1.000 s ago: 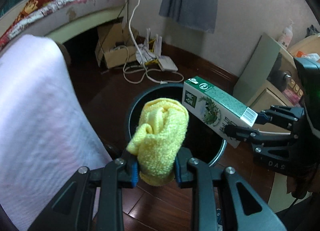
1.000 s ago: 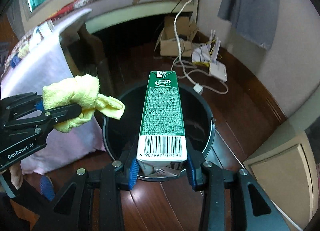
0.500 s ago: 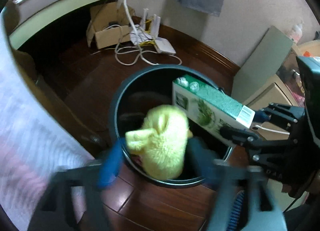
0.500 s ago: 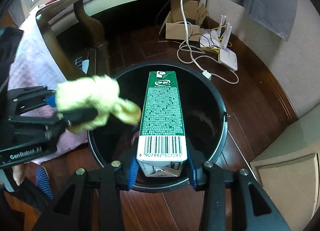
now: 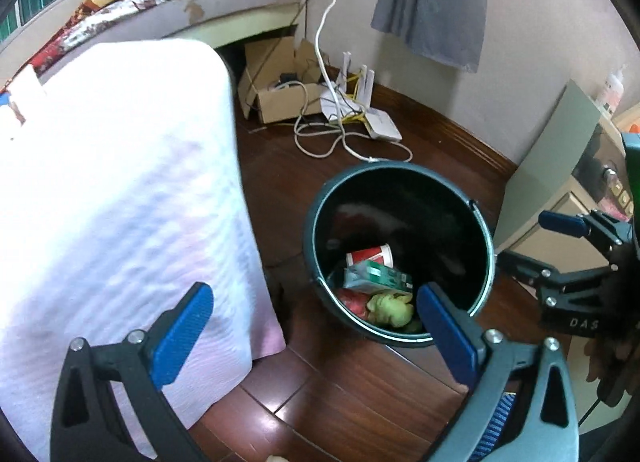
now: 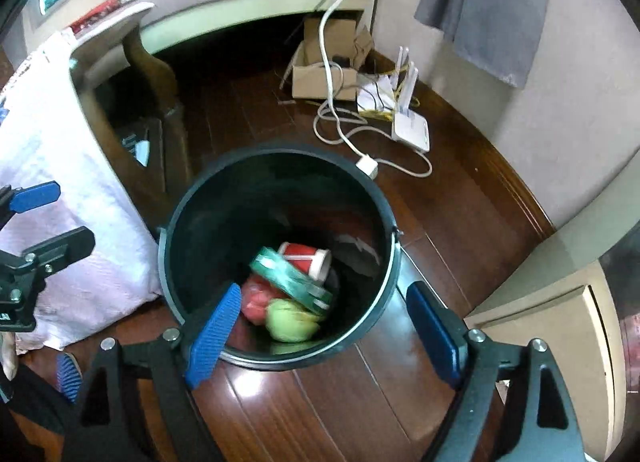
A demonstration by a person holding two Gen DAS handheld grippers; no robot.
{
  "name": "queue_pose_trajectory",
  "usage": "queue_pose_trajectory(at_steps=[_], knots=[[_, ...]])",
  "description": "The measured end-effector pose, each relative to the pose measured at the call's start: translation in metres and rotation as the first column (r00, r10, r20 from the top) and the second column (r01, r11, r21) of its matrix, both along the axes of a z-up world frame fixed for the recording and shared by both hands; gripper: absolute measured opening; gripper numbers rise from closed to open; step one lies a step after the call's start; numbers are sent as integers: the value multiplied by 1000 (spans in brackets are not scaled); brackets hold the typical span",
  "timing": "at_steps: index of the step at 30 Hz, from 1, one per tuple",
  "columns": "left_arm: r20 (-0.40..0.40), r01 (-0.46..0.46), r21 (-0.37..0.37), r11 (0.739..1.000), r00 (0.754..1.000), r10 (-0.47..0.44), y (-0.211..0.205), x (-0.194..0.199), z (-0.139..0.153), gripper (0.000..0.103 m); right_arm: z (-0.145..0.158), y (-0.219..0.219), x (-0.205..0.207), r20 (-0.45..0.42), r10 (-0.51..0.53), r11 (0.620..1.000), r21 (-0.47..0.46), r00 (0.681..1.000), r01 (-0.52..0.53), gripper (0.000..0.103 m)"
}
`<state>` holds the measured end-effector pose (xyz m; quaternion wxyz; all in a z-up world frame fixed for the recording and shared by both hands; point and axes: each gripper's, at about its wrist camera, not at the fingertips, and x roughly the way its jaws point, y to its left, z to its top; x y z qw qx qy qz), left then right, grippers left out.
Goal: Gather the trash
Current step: 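Move both open tools back toward the remaining trash on the table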
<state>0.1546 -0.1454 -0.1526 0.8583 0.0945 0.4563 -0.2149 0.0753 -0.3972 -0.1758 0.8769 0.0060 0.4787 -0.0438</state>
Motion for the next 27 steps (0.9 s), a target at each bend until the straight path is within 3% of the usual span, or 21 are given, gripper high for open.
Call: queue_pose_trajectory(at_steps=[14,27], knots=[[124,-92,-33,995,988,95,62,-29,70,102,91,64,-32,176,45,998,38,983,-53,86],[201,-214,-70,974,954,224,127,-36,103,102,130,133,-27,265,140,986,49,954,-159,87]])
